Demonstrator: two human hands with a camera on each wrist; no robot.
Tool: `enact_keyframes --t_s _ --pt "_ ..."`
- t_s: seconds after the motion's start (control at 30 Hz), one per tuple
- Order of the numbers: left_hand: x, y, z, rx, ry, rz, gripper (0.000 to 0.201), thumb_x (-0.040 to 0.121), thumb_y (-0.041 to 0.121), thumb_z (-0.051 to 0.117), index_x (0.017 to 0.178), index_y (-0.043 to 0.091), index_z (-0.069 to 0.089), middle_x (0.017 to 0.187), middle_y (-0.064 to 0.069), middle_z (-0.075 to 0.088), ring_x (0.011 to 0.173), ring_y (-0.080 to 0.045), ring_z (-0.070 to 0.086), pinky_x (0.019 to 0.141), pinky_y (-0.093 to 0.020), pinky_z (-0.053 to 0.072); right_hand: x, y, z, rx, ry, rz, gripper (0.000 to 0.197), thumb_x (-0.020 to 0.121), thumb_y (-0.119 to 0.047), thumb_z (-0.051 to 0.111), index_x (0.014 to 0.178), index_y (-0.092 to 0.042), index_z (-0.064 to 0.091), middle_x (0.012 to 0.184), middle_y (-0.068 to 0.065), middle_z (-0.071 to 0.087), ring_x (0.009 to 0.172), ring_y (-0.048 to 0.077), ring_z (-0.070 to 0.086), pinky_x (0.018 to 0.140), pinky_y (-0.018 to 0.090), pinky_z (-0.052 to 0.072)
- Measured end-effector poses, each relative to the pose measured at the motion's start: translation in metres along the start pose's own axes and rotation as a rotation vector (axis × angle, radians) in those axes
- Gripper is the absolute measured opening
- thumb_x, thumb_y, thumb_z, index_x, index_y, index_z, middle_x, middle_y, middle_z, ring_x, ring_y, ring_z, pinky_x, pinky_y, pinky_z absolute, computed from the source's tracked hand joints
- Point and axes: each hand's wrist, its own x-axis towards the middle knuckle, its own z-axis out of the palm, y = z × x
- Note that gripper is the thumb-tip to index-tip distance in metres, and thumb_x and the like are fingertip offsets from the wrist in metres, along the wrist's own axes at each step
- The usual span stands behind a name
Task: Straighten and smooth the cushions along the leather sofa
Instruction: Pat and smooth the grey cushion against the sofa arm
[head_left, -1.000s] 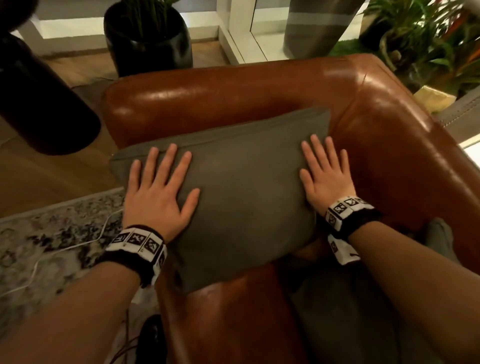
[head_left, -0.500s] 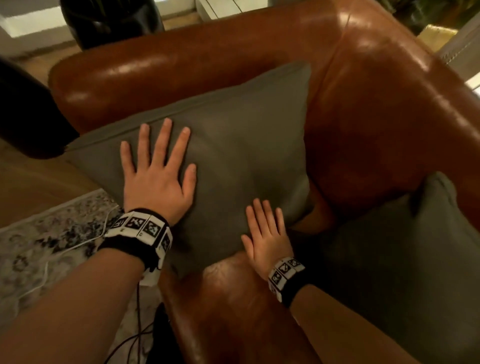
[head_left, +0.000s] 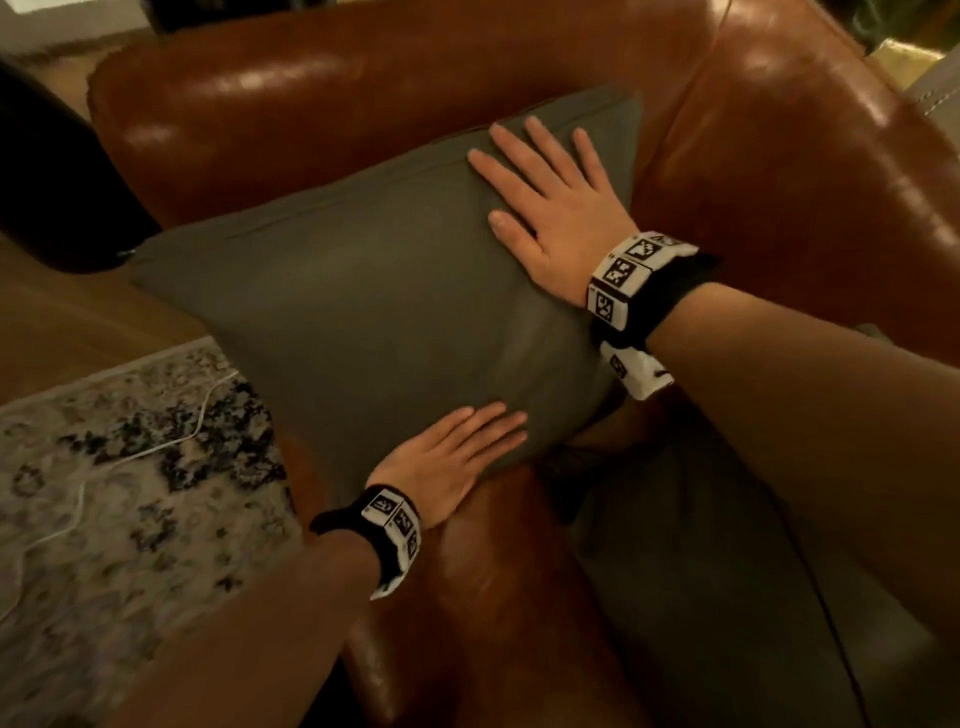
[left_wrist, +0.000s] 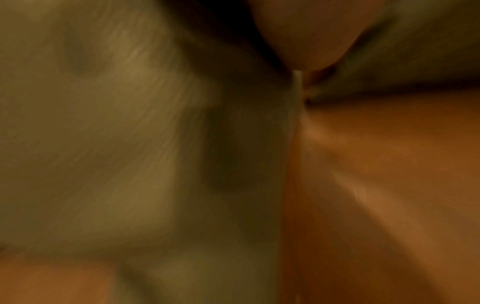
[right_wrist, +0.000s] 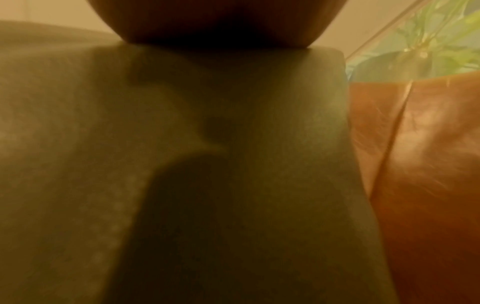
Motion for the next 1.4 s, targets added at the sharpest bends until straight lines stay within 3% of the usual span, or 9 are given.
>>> enact_keyframes --t_s 0.23,0.4,0.5,0.6,0.73,0.93,1.07,1.23,1.4 --pt "-0.022 -0.011 0.014 0.092 -0.292 0.287 0.068 0.093 0.019 0.017 0.155 0.016 -0.01 0.159 -0.002 -0.029 0.142 -0.021 -0.036 0.104 -0.036 -0.039 -0.002 -0.006 -0.001 0.012 0.026 0.028 0.055 0.103 -0.052 0.019 0.155 -0.035 0.019 0.163 -0.004 0.02 0.152 0.024 0.01 0.12 0.053 0.001" --pt "-0.014 -0.025 -0.066 -0.307 0.247 0.098 0.038 0.077 0.021 0.051 0.111 0.022 0.068 0.14 -0.001 0.056 0.133 -0.027 0.046 0.111 -0.044 0.028 -0.023 -0.036 -0.003 0.105 0.219 0.134 0.052 0.103 -0.041 0.03 0.152 -0.026 0.032 0.16 0.001 0.029 0.15 0.025 0.018 0.121 0.052 0.008" --pt "0.008 -0.066 -0.127 -0.272 0.471 -0.407 0.047 0.085 0.031 0.05 0.131 0.026 0.056 0.15 -0.004 0.045 0.141 -0.033 0.031 0.116 -0.054 0.021 -0.046 -0.053 0.019 0.209 0.271 0.311 0.055 0.102 -0.04 0.032 0.154 -0.027 0.026 0.163 0.001 0.019 0.152 0.023 0.011 0.122 0.049 0.005" --pt "0.019 -0.124 -0.14 -0.231 0.159 -0.741 0.062 0.094 0.059 0.021 0.153 0.039 0.018 0.164 0.001 0.017 0.151 -0.034 0.011 0.12 -0.058 0.005 -0.069 -0.056 0.049 0.378 0.256 0.67 0.061 0.1 -0.052 0.02 0.156 -0.032 0.007 0.165 -0.008 0.001 0.152 0.017 -0.004 0.121 0.045 -0.002" --pt "0.004 -0.149 -0.125 -0.273 0.005 -0.759 0.074 0.088 0.075 0.006 0.154 0.041 0.002 0.164 -0.001 0.018 0.149 -0.032 0.017 0.12 -0.055 0.012 -0.098 -0.072 0.095 0.745 0.243 1.101 0.068 0.098 -0.061 0.017 0.156 -0.03 0.001 0.166 -0.005 0.002 0.152 0.02 0.002 0.123 0.041 0.004" --pt "0.006 -0.144 -0.127 -0.293 0.008 -0.771 0.074 0.089 0.073 0.006 0.154 0.038 0.003 0.16 -0.003 0.026 0.146 -0.031 0.024 0.119 -0.054 0.016 -0.098 -0.061 0.08 0.91 0.312 1.29 0.056 0.104 -0.047 0.025 0.155 -0.023 0.023 0.16 0.003 0.029 0.147 0.024 0.024 0.119 0.038 0.018" --pt "0.005 -0.145 -0.133 -0.271 0.025 -0.769 0.078 0.091 0.071 0.014 0.155 0.028 0.006 0.15 -0.009 0.04 0.132 -0.035 0.042 0.107 -0.053 0.031 -0.054 -0.05 0.007 0.558 0.481 0.811 0.053 0.101 -0.04 0.032 0.149 -0.019 0.036 0.156 0.005 0.035 0.146 0.027 0.024 0.12 0.042 0.016" --pt "0.005 -0.146 -0.134 -0.246 0.042 -0.803 0.075 0.093 0.062 0.022 0.146 0.011 0.031 0.135 -0.013 0.05 0.115 -0.036 0.049 0.095 -0.052 0.036 0.031 -0.077 -0.02 0.107 -0.008 -0.092 0.055 0.101 -0.051 0.023 0.152 -0.031 0.03 0.157 -0.004 0.035 0.147 0.022 0.024 0.119 0.049 0.007" --pt "-0.004 -0.175 -0.141 -0.35 0.043 -0.895 0.059 0.097 0.051 0.02 0.132 0.013 0.048 0.126 -0.014 0.054 0.116 -0.035 0.049 0.099 -0.048 0.037 0.05 -0.02 -0.026 0.032 -0.075 0.029 0.053 0.101 -0.052 0.022 0.139 -0.026 0.049 0.139 0.002 0.053 0.13 0.026 0.045 0.114 0.042 0.022"
